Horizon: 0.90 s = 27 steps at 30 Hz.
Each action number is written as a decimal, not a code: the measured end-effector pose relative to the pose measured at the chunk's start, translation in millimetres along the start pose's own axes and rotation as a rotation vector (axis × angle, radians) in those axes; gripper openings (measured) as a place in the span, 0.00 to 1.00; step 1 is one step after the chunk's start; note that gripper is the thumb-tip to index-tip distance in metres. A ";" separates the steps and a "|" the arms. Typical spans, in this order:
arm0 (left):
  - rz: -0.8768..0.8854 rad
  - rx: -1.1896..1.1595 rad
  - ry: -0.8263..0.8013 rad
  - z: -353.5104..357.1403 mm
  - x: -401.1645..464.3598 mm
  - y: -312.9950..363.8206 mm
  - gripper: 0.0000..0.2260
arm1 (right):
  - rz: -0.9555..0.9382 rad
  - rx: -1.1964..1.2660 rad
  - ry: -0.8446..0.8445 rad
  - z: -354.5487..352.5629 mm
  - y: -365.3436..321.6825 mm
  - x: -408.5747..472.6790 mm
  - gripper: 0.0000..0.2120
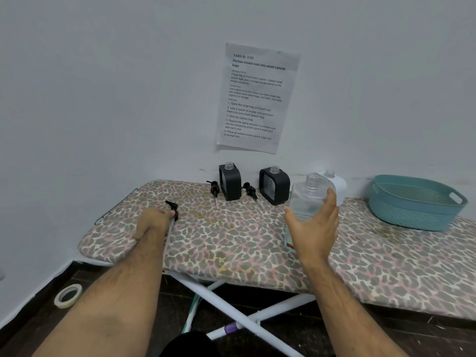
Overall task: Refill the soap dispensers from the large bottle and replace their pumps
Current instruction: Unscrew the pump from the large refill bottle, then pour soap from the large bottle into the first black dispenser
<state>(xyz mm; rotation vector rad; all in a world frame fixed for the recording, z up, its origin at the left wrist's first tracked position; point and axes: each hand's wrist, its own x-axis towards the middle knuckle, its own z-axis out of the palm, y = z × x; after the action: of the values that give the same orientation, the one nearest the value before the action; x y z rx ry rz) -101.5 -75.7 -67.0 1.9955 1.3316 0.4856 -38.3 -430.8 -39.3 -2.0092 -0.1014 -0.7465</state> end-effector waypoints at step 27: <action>0.639 -0.389 -0.225 64.8 -138.1 82.5 0.15 | -0.197 0.029 0.121 -20.6 -6.2 -4.6 0.36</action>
<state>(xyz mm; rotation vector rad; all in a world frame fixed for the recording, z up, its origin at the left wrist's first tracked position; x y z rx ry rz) -62.3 -243.2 -45.0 2.0314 0.3982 0.7182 -53.8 -443.1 -29.7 -1.9399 -0.2403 -0.9839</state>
